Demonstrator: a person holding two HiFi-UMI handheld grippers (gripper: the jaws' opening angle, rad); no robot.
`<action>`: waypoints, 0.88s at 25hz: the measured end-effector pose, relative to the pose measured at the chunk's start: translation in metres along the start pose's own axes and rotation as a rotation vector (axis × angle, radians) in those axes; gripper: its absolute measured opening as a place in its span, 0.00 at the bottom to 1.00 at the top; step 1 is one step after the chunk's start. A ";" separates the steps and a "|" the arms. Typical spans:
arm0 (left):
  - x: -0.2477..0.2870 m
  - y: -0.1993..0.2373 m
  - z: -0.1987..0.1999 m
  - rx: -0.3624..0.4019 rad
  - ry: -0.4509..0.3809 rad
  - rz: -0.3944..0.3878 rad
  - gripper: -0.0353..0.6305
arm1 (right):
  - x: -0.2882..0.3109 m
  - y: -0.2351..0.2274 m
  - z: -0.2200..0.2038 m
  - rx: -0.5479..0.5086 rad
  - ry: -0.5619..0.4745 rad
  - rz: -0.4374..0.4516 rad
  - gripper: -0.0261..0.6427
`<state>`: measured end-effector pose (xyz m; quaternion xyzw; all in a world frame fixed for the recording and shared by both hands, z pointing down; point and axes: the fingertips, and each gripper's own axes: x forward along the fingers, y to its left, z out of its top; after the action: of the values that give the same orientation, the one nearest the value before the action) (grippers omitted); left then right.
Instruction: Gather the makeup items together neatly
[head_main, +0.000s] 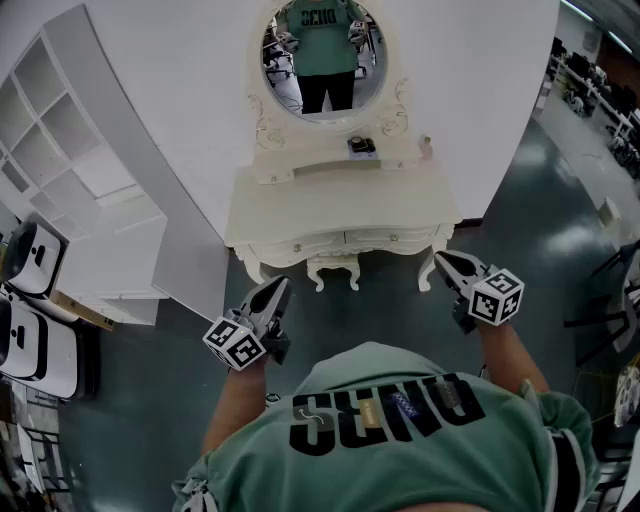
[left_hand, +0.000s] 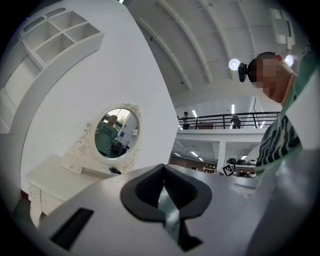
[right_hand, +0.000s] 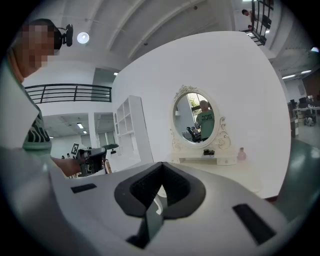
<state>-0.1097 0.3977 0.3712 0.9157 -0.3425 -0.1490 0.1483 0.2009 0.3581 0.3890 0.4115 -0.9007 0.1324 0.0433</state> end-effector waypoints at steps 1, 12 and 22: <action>0.001 -0.001 0.000 0.000 0.000 0.004 0.07 | -0.001 -0.001 0.001 -0.001 0.001 0.001 0.02; 0.035 -0.015 -0.005 0.013 -0.006 -0.005 0.07 | -0.014 -0.029 0.006 0.028 0.005 0.018 0.03; 0.094 -0.034 -0.028 -0.001 0.016 -0.040 0.07 | -0.047 -0.076 0.010 0.043 -0.015 0.008 0.03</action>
<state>-0.0120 0.3637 0.3680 0.9235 -0.3228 -0.1447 0.1487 0.2893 0.3419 0.3863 0.4097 -0.8996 0.1489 0.0273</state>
